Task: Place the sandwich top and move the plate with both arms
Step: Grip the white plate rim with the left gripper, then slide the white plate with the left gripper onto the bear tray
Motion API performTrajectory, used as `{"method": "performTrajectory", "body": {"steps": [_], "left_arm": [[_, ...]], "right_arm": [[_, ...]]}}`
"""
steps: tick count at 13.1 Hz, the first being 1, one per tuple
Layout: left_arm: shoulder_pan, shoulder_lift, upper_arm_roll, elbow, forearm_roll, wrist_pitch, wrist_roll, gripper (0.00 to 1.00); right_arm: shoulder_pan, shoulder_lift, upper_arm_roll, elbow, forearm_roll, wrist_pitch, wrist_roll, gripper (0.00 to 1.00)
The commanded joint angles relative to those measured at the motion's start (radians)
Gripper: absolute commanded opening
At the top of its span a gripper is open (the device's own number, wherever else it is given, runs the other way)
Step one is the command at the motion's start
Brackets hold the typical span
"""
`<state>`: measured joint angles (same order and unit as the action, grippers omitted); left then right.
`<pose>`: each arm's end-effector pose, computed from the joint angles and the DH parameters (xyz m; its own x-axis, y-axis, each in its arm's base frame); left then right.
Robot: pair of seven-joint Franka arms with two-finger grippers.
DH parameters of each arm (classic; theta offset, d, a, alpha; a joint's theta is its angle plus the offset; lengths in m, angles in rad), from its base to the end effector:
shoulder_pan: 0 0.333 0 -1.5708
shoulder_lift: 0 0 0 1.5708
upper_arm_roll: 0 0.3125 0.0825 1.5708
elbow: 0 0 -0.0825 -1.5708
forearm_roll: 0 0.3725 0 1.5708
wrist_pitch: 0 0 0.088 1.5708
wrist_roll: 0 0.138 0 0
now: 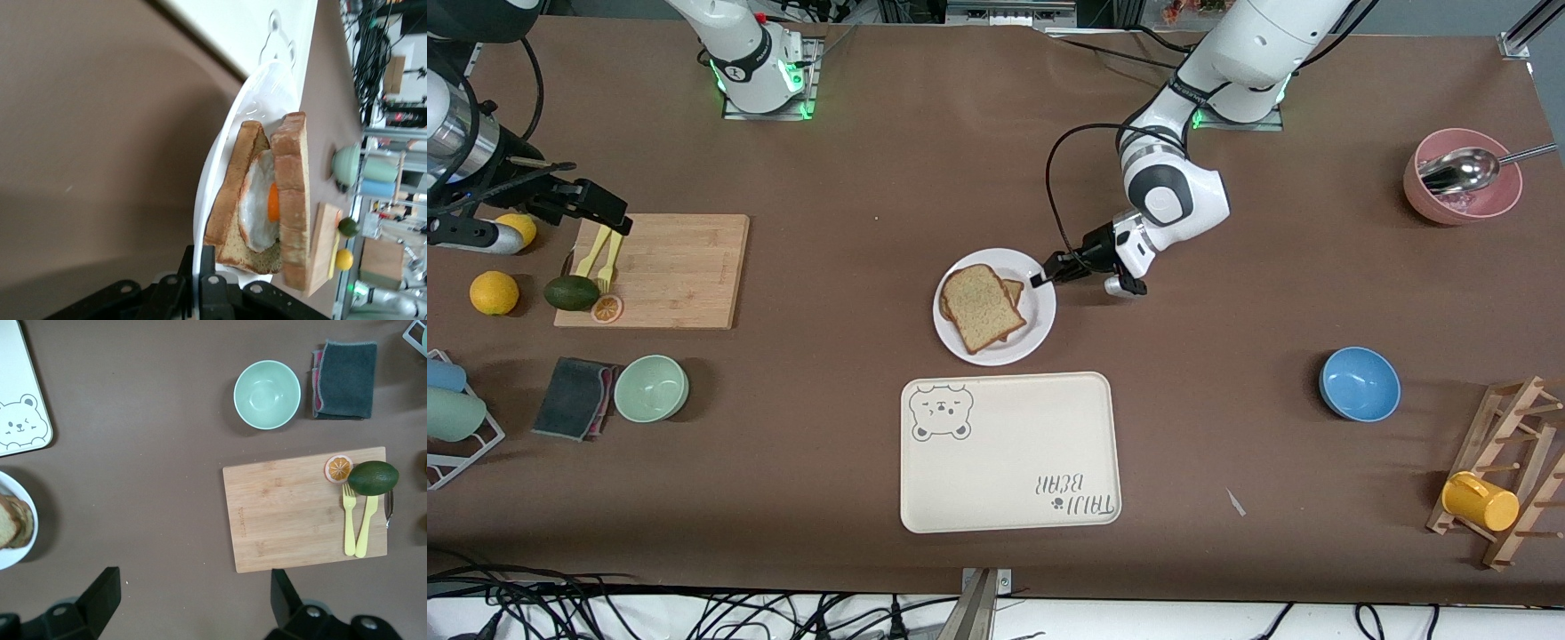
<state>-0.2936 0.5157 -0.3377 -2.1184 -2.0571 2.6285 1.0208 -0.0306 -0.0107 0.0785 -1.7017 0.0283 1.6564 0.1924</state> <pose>0.4524 -0.3300 0.1487 0.9400 0.3321 -0.0783 0.2468 -0.5032 0.8282 0.5412 0.0298 0.5427 0.9884 -0.1464 -0.0392 -0.1473 -0.9889 -0.0201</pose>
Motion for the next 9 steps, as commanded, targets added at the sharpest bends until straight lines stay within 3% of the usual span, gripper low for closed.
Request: {"method": "performTrajectory", "body": {"steps": [1, 5, 9], "left_arm": [[0.017, -0.002, -0.003, 0.079, -0.021, 0.022, -0.065, 0.0], [0.027, 0.078, 0.006, 0.218, -0.018, 0.065, -0.088, 0.0], [0.014, 0.217, 0.017, 0.435, -0.015, 0.177, -0.111, 0.0]], "right_arm": [[-0.002, -0.006, 0.006, -0.015, 0.002, 0.035, 0.002, 0.99], [-0.002, 0.0, 0.007, -0.013, 0.002, 0.04, 0.002, 0.99], [0.0, 0.014, 0.009, -0.015, -0.01, 0.063, 0.002, 0.99]]}}
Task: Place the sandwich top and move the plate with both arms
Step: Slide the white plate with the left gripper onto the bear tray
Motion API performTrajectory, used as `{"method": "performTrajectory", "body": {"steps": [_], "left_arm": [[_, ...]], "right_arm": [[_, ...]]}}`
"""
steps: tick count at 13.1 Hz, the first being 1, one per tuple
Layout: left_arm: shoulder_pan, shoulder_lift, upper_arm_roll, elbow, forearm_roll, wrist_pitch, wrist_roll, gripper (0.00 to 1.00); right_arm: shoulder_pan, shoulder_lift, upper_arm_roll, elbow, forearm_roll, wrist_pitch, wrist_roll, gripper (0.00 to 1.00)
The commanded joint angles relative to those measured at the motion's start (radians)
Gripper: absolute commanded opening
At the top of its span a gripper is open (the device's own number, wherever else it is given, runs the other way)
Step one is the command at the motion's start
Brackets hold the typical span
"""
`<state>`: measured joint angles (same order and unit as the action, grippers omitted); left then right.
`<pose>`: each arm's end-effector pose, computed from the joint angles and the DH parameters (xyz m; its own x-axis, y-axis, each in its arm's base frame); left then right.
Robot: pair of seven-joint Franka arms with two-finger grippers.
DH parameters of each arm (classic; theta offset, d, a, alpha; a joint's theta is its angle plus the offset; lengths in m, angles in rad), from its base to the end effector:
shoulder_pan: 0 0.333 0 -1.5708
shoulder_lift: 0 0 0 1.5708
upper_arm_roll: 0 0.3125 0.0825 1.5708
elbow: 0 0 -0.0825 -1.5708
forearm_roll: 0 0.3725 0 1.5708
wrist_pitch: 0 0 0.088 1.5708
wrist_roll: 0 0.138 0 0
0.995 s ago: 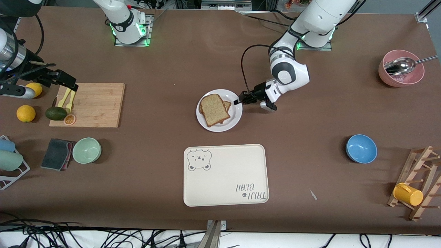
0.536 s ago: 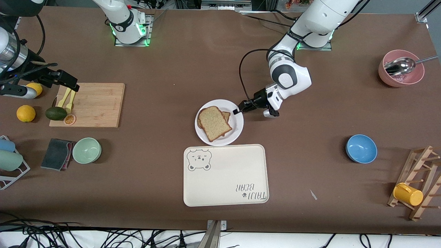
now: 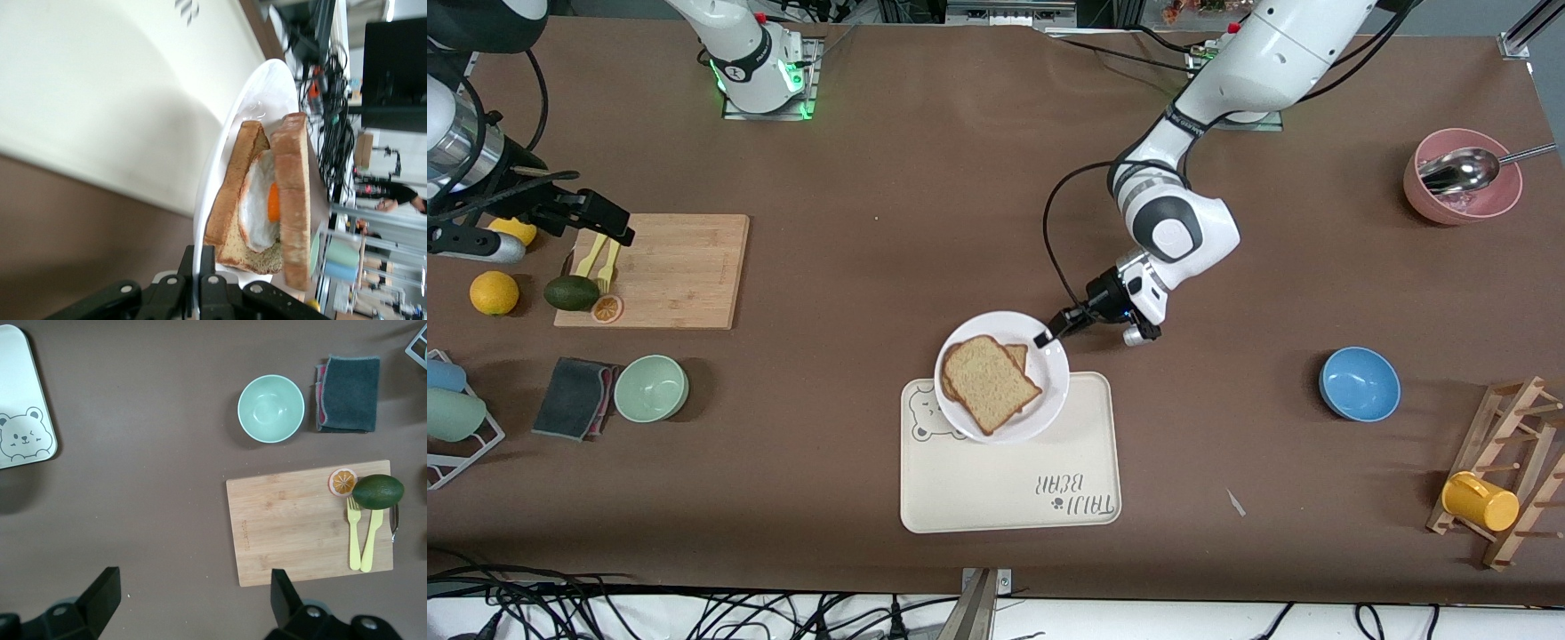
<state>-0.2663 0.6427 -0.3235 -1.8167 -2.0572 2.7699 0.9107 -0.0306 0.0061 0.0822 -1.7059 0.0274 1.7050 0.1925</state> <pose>0.5570 -0.3272 0.1764 0.8515 0.5212 -0.0576 0.3166 -0.4235 0.8488 0.5509 0.0318 0.5357 0.9895 -0.1440 -0.0122 -0.1443 -0.9892 -0.0258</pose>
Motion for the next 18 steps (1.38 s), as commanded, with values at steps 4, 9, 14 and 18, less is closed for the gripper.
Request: {"method": "performTrajectory", "body": {"steps": [4, 9, 14, 18], "left_arm": [[-0.019, 0.201, 0.018, 0.287, -0.017, 0.076, -0.001, 0.0], [-0.068, 0.304, 0.072, 0.411, -0.02, 0.088, -0.004, 0.0], [-0.077, 0.324, 0.077, 0.416, -0.015, 0.088, 0.008, 0.21], [-0.062, 0.256, 0.07, 0.312, 0.02, 0.088, 0.013, 0.83]], "right_arm": [[0.006, -0.008, 0.007, -0.011, -0.012, 0.013, 0.002, 0.99], [0.006, -0.003, 0.004, -0.012, -0.017, 0.011, 0.002, 0.99], [0.005, 0.011, 0.004, -0.012, -0.047, 0.011, -0.005, 0.99], [0.005, 0.009, 0.004, -0.009, -0.046, 0.007, -0.004, 0.99]]}}
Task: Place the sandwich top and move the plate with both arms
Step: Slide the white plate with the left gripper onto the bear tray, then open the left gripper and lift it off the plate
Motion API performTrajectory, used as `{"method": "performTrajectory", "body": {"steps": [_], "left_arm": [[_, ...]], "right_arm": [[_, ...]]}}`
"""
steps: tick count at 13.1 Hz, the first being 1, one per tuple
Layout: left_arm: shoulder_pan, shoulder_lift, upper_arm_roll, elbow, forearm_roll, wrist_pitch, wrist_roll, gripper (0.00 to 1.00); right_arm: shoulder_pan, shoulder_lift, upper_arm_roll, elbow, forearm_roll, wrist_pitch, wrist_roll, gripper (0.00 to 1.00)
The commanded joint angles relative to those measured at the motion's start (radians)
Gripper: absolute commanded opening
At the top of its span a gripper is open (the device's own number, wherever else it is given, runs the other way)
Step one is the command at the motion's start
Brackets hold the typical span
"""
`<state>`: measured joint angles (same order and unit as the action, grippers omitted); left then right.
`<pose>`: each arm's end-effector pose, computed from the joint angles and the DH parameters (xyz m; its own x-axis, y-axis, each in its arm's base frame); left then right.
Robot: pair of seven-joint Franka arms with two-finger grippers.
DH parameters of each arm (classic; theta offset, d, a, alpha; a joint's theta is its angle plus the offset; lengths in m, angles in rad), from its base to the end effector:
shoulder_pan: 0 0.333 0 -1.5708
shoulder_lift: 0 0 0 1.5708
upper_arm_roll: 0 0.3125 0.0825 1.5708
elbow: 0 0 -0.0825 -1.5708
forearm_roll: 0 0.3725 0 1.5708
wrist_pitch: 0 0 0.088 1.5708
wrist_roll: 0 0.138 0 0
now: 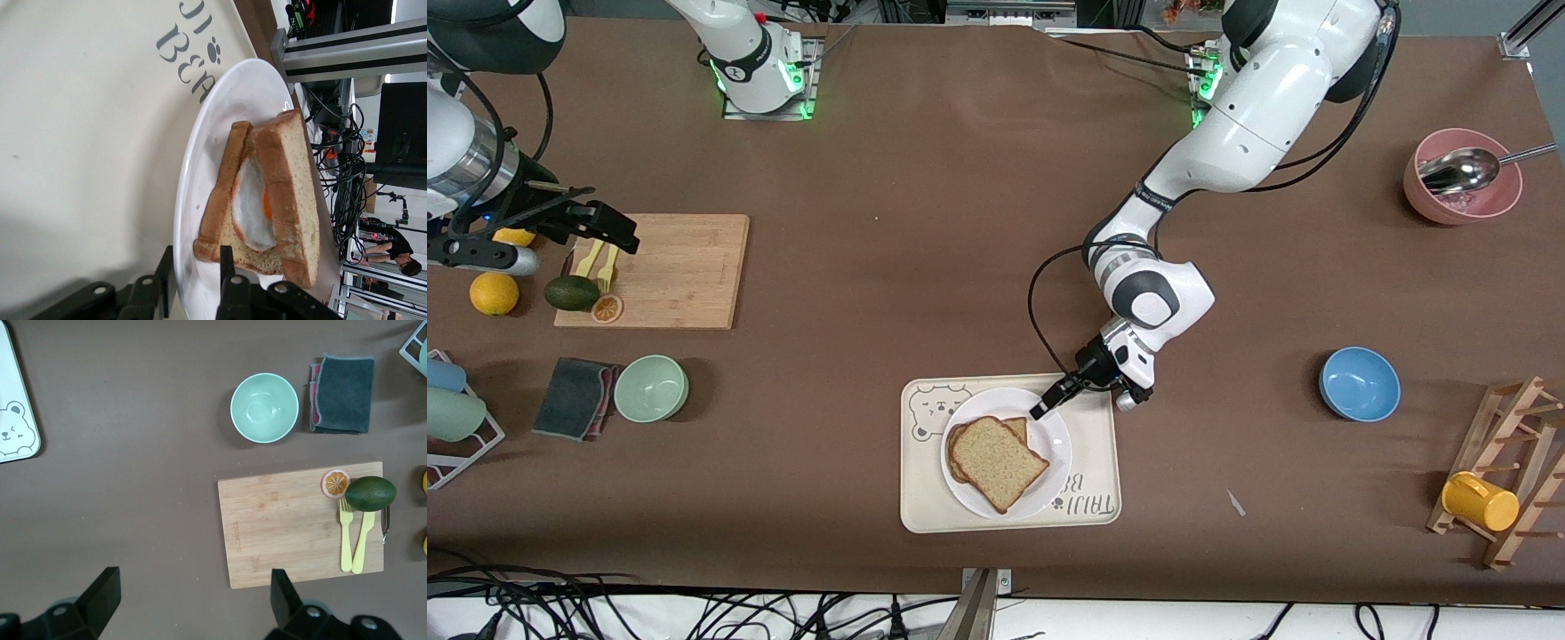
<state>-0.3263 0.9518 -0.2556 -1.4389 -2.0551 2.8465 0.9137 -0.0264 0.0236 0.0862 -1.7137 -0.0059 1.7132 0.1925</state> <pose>0.6302 -0.3335 0.1097 0.7976 0.6029 -0.0167 0.3306 -0.4139 0.8482 0.5546 0.0321 0.5231 0.9911 -0.1315 -0.0228 -0.1313 -0.9913 0.0083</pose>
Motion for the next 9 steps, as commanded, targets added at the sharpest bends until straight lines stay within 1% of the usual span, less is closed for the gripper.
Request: {"method": "performTrajectory", "body": {"steps": [1, 2, 6, 8, 9], "left_arm": [[-0.004, -0.095, 0.001, -0.115, 0.018, 0.011, 0.008, 0.94], [0.0, -0.138, -0.004, -0.17, 0.019, 0.011, 0.008, 0.99], [-0.007, -0.322, -0.014, -0.433, 0.026, 0.011, 0.007, 0.99], [0.001, -0.422, -0.014, -0.524, 0.024, 0.02, -0.004, 0.99], [0.004, -0.476, -0.014, -0.55, 0.024, 0.061, -0.012, 0.99]], "right_arm": [[0.0, -0.008, 0.0, -0.001, -0.012, -0.003, -0.005, 0.99], [0.0, -0.008, 0.0, -0.003, -0.012, -0.004, -0.002, 0.99], [0.0, -0.011, 0.0, -0.004, -0.012, -0.009, -0.008, 0.99], [0.0, -0.011, 0.0, 0.011, -0.003, -0.043, -0.001, 1.0], [-0.001, -0.011, -0.008, 0.02, 0.0, -0.044, 0.001, 1.0]]}}
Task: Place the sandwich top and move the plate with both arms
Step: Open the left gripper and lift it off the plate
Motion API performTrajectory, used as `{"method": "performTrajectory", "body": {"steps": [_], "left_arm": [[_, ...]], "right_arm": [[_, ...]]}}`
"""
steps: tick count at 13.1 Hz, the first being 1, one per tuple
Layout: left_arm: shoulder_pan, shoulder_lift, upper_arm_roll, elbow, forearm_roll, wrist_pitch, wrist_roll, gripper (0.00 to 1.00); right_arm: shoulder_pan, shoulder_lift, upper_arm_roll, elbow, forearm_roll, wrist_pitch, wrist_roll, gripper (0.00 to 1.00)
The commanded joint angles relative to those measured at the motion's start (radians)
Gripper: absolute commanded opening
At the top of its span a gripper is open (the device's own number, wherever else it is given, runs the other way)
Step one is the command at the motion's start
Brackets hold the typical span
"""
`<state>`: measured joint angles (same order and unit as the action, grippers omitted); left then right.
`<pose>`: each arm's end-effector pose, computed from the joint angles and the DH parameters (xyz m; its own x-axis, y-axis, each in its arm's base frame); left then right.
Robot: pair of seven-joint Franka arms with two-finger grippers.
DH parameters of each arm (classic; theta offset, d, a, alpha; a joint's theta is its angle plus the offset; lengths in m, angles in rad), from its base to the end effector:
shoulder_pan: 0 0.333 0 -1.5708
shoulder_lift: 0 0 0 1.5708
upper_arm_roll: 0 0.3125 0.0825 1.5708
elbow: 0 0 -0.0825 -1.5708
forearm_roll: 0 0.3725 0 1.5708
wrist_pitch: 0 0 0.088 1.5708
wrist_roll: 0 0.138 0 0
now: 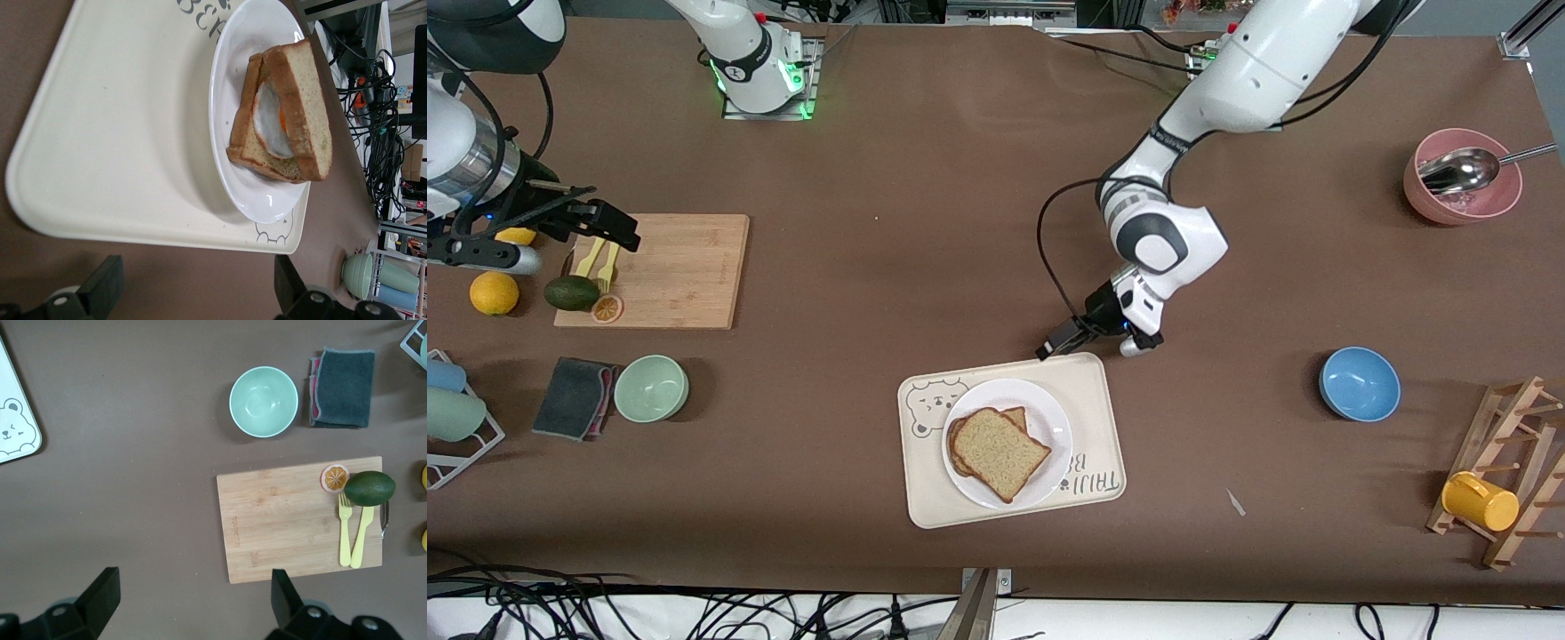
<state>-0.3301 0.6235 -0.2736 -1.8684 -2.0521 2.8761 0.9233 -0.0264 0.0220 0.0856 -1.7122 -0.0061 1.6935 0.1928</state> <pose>0.5358 -0.3126 0.1601 0.8476 0.5306 0.0051 0.3349 -0.5424 0.7705 0.5517 0.0316 0.5230 0.9904 -0.1325 -0.0391 -0.1321 -0.9912 0.0118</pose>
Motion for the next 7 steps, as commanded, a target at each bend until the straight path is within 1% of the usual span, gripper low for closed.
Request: {"method": "performTrajectory", "body": {"steps": [1, 3, 5, 6, 7], "left_arm": [[0.011, -0.187, 0.004, -0.13, 0.021, 0.081, -0.024, 0.99], [0.035, -0.235, 0.004, -0.133, 0.021, 0.106, -0.049, 1.0], [0.052, -0.316, 0.004, -0.219, 0.047, 0.109, -0.014, 1.0], [0.083, -0.349, -0.01, -0.257, 0.096, 0.1, 0.036, 1.0], [0.114, -0.357, -0.054, -0.262, 0.113, 0.095, 0.048, 1.0]], "right_arm": [[-0.004, -0.011, -0.013, 0.022, -0.006, -0.025, -0.007, 1.0], [-0.004, -0.019, -0.017, 0.023, -0.026, -0.025, -0.009, 1.0], [-0.004, -0.017, -0.017, 0.023, -0.043, -0.023, -0.001, 1.0], [-0.006, -0.016, -0.018, 0.023, -0.048, -0.02, 0.002, 1.0], [-0.006, -0.016, -0.018, 0.023, -0.048, -0.02, 0.002, 1.0]]}}
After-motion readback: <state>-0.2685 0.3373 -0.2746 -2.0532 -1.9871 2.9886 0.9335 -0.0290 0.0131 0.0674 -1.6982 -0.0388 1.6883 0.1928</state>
